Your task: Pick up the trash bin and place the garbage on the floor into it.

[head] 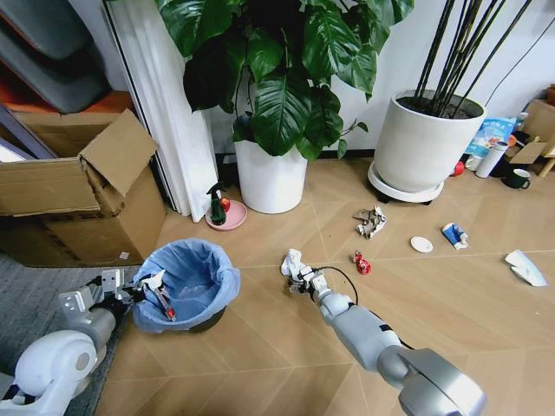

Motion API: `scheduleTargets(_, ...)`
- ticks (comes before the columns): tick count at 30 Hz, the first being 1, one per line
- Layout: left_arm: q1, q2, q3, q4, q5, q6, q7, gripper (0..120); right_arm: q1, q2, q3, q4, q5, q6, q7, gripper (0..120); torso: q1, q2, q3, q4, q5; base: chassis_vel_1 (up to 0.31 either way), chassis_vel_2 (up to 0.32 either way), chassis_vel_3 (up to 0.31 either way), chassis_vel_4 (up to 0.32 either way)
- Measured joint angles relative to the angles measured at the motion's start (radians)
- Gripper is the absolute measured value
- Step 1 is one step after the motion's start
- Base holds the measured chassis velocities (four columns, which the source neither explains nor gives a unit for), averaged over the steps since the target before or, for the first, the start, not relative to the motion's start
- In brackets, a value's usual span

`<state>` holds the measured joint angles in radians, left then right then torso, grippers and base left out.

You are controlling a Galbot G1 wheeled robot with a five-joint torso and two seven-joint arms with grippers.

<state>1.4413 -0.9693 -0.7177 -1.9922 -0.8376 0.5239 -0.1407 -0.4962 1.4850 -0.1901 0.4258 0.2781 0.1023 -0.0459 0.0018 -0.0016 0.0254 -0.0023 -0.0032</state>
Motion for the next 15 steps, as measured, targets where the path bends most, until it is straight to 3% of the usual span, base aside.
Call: scheduleTargets(15, 0.002, -0.004, -0.001, -0.004, 0.001, -0.001, 0.001, 1, 0.039, 0.03, 0.004, -0.084, -0.005, -0.004, -0.034, 43, 0.0, 0.0, 0.0, 0.0, 0.0001, 0.0, 0.0, 0.0, 0.0)
